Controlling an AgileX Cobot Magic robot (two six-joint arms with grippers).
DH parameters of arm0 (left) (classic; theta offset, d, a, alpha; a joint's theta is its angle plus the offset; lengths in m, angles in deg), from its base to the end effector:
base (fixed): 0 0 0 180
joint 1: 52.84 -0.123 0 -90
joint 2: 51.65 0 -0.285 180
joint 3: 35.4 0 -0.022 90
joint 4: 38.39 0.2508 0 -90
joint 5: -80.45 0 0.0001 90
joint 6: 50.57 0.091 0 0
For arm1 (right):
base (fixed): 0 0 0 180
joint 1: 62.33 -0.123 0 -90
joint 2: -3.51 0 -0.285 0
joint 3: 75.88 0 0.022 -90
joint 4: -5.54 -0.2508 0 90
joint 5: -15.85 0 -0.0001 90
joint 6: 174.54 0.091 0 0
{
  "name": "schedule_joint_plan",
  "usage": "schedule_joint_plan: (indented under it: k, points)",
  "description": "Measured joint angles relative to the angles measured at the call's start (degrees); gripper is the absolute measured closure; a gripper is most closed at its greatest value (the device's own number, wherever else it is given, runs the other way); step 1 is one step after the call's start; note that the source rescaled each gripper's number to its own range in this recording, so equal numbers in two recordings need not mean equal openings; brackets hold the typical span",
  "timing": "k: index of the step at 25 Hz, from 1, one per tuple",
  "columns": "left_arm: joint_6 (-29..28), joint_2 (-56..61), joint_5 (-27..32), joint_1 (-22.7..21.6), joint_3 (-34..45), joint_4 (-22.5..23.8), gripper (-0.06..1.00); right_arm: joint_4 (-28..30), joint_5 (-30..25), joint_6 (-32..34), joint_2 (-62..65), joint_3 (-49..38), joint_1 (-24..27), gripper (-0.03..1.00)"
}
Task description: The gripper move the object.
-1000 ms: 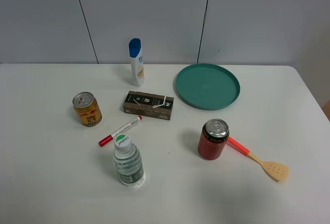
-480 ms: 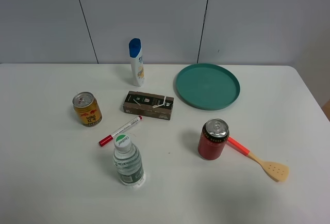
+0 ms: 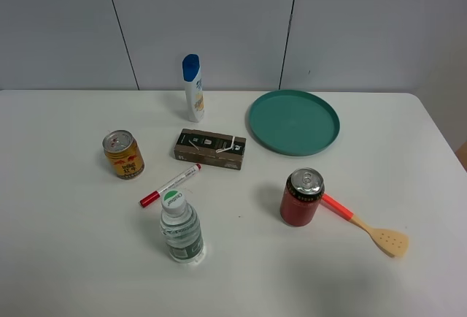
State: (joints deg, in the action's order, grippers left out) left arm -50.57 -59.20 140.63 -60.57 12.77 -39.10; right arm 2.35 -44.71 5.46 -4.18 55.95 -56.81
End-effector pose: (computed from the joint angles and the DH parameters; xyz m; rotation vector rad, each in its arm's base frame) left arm -0.0057 -0.0018 0.2801 -0.1358 2.0189 0.0706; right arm -0.0054 0.0050 0.2796 0.0951 2.0284 0.0058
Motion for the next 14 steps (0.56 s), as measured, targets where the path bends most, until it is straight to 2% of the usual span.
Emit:
schedule_joint_plan:
  k: [14]
  points:
    - [0.0,0.0,0.0,0.0,0.0,0.0,-0.06,0.0,0.0,0.0,0.0,0.0,0.0,-0.02]
